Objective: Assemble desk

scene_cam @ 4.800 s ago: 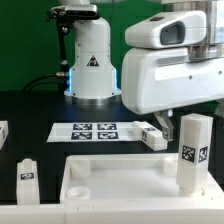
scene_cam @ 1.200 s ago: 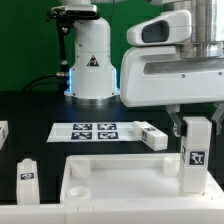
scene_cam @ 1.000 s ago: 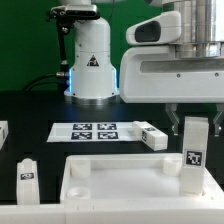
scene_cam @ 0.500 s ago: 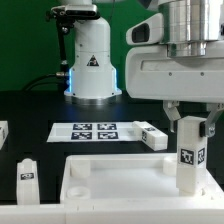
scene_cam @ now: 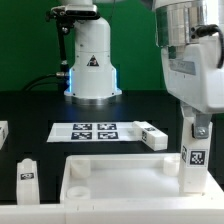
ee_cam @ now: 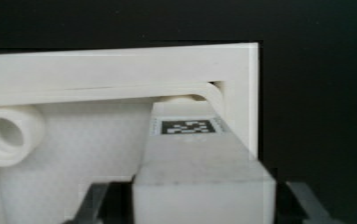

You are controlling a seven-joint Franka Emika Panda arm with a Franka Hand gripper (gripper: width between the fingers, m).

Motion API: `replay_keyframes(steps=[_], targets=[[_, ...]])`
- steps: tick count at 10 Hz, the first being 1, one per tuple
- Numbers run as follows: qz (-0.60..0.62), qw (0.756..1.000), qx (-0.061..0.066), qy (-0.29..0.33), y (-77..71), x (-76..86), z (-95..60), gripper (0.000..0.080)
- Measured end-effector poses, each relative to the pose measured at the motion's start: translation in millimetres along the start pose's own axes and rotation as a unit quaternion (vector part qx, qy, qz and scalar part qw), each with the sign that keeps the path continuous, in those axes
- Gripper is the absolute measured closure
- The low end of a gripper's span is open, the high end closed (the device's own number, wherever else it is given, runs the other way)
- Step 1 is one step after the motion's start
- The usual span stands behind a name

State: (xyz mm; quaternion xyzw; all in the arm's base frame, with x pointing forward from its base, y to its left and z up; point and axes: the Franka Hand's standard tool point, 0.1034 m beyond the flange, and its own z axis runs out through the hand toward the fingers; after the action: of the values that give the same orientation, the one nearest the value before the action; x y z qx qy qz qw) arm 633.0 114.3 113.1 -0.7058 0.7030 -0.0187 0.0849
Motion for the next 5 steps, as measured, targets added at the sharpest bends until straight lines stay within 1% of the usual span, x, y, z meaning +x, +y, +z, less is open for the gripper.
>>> replay_keyframes(steps=[1, 2, 3, 4, 5], targets=[[-0.018, 1.000, 0.000, 0.000, 0.3, -0.4, 0.4, 0.0514], [-0.060, 0.998, -0.001, 0.002, 0.4, -0.5, 0.5, 0.0404], [-0.157, 0.988, 0.000, 0.003, 0.0, -0.7, 0.4, 0.0266], [-0.254, 0.967, 0.001, 0.004, -1.4, 1.1, 0.0, 0.0186], [-0.346, 0.938, -0.003, 0.003, -2.3, 0.9, -0.7, 0.0186]])
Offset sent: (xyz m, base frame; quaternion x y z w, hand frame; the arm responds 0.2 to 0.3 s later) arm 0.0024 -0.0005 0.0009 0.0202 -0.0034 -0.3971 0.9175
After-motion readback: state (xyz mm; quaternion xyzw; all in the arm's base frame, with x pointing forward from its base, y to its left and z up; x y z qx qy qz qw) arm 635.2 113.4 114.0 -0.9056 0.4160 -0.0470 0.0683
